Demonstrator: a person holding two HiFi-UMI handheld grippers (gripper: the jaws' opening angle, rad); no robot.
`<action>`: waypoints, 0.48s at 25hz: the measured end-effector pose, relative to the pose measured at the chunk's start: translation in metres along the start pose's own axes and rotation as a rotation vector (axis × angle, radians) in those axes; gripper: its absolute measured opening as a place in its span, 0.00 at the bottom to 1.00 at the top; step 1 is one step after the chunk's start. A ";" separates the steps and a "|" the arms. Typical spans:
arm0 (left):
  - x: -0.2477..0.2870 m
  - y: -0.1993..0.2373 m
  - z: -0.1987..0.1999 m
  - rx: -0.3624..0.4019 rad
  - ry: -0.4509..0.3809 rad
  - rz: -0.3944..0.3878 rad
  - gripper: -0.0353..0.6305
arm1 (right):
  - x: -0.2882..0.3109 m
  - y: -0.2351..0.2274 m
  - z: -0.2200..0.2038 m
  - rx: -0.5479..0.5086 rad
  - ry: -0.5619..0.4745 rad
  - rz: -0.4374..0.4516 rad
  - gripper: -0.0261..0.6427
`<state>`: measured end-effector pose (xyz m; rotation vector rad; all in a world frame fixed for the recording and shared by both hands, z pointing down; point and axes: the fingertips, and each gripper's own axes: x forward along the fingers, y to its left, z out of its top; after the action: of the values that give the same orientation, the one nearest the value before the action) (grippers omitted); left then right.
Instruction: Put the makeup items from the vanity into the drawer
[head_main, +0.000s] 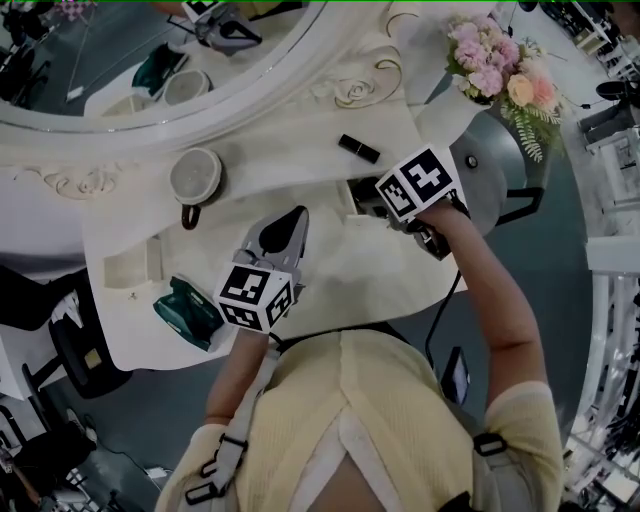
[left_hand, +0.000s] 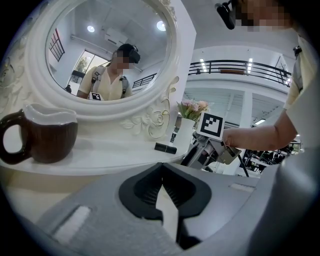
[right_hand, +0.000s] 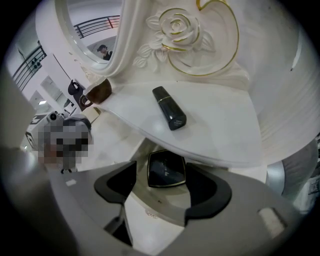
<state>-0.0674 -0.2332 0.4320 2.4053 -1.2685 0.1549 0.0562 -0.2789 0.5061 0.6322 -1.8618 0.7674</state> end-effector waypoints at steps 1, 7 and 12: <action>-0.001 0.000 0.001 -0.001 -0.002 0.001 0.05 | -0.001 0.000 0.000 0.002 -0.009 0.001 0.51; -0.007 0.001 0.001 -0.013 -0.010 0.014 0.05 | -0.012 0.006 -0.001 0.002 -0.079 0.005 0.51; -0.012 0.001 0.002 -0.032 -0.014 0.019 0.05 | -0.030 0.013 -0.006 -0.009 -0.168 -0.009 0.49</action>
<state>-0.0749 -0.2250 0.4272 2.3724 -1.2908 0.1223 0.0622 -0.2634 0.4774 0.7172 -2.0125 0.7179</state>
